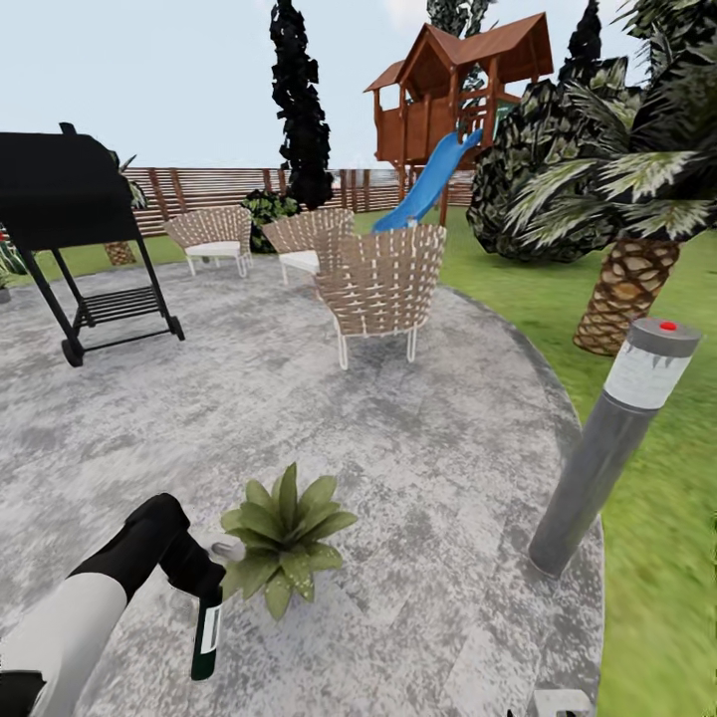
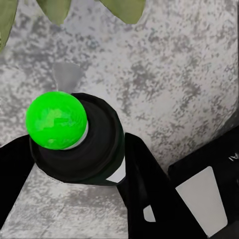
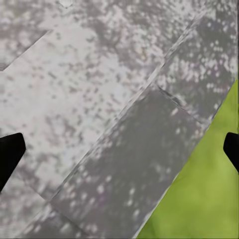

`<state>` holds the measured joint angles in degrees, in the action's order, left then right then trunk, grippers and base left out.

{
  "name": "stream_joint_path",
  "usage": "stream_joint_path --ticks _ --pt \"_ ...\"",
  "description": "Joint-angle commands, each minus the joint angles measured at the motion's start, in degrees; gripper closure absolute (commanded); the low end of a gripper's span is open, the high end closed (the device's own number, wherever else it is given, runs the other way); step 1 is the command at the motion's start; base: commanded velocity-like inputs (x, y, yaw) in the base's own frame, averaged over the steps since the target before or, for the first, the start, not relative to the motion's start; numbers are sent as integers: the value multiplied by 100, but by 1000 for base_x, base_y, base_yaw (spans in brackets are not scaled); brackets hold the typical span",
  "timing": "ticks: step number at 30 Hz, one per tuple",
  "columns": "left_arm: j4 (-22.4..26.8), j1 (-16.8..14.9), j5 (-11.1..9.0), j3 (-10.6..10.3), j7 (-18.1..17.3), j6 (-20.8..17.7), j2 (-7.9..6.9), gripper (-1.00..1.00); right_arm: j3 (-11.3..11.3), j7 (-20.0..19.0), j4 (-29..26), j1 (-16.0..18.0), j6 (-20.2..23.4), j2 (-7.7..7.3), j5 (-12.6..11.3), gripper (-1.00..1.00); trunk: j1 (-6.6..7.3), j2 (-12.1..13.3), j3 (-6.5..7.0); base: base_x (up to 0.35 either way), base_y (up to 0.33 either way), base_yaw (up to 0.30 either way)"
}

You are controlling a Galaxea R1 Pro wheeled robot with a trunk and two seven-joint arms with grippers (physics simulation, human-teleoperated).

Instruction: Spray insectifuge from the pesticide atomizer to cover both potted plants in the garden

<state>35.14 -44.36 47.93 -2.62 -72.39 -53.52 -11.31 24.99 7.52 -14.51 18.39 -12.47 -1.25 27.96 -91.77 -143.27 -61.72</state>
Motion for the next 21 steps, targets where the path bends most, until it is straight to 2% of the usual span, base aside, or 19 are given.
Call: stream_joint_path --ticks 1,7,11,13,21 --pt "10 2 41 -22 -58 -45 4 100 41 13 10 7 -27 2 60 -100 -1 -2 -5 116 48 -235" --pt "2 6 12 -67 -112 -35 38 100 41 13 8 6 -28 2 60 -100 -1 -2 -5 19 8 -289" --pt "2 3 16 -459 -337 -42 8 100 41 13 3 5 -26 2 60 -100 -1 -2 -5 1 0 -299" --pt "1 5 31 -541 -457 -39 -17 100 41 13 2 5 -24 2 60 -100 -1 -2 -5 -73 0 -299" --pt "1 3 41 -590 -556 -42 -55 100 41 13 5 7 -27 2 60 -100 -1 -2 -5 -290 88 -284"
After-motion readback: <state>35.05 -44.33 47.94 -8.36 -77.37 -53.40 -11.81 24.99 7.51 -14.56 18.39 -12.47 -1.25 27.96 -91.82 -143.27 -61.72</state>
